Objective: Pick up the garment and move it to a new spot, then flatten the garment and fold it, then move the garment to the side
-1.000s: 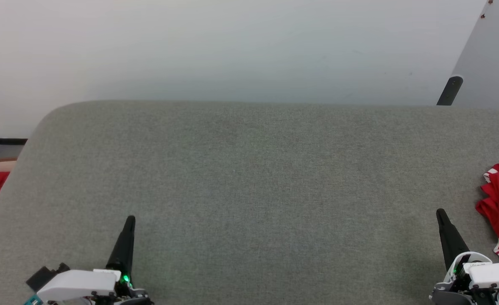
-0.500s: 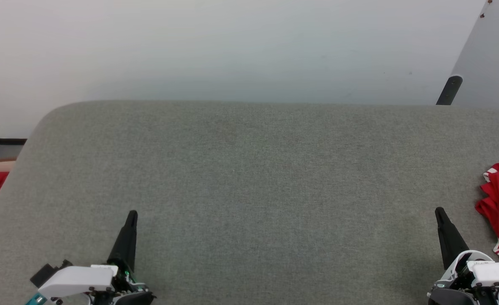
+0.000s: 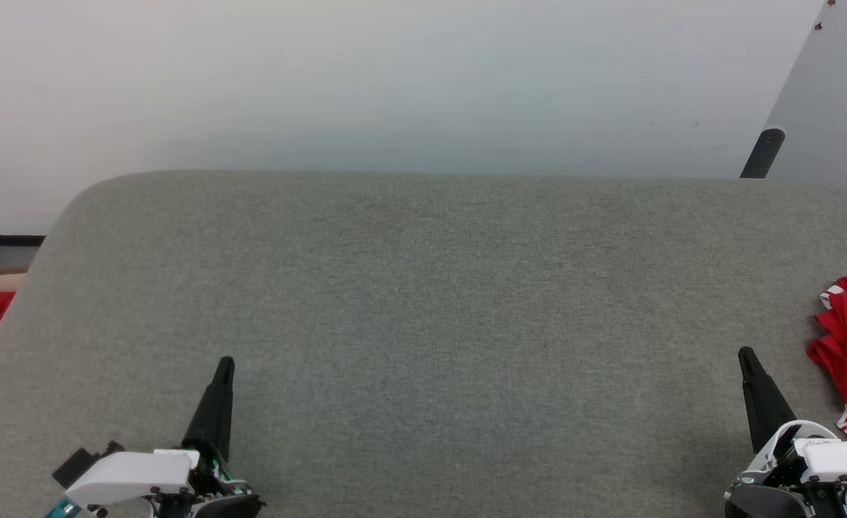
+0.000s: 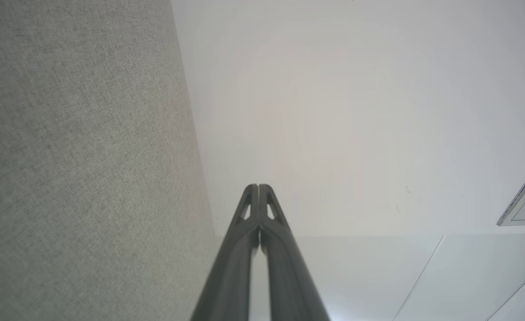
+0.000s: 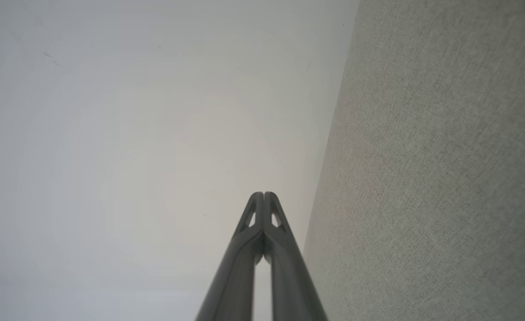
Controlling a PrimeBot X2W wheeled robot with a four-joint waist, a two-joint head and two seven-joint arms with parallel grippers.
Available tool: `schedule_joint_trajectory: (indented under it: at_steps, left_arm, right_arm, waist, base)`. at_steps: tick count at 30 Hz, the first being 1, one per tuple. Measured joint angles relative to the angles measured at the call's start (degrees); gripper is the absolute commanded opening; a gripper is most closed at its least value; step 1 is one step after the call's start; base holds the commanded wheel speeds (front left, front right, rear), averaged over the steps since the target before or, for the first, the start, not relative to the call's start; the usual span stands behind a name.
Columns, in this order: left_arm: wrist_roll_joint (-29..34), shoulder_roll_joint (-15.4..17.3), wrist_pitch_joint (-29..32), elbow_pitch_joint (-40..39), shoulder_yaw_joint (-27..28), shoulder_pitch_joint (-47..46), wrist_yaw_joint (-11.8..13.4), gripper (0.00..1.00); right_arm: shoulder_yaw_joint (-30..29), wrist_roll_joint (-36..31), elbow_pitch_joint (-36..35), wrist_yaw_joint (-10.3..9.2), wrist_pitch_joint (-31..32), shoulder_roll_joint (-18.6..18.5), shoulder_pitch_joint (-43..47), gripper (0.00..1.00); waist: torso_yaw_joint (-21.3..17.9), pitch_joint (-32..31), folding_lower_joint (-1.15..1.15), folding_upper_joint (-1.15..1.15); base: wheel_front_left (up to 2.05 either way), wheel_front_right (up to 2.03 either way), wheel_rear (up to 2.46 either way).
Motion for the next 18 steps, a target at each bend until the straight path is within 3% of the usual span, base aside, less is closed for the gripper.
schedule_joint_trajectory:
  at_steps: [18]
  left_arm:
    - [0.0, 0.0, 0.0, 0.0, 0.0, 0.0, 0.0, 0.0]
  right_arm:
    - [0.0, 0.0, 0.0, 0.0, 0.0, 0.0, 0.0, 0.0]
  waist:
    - [0.0, 0.0, 0.0, 0.0]
  base:
    - [0.0, 0.0, 0.0]
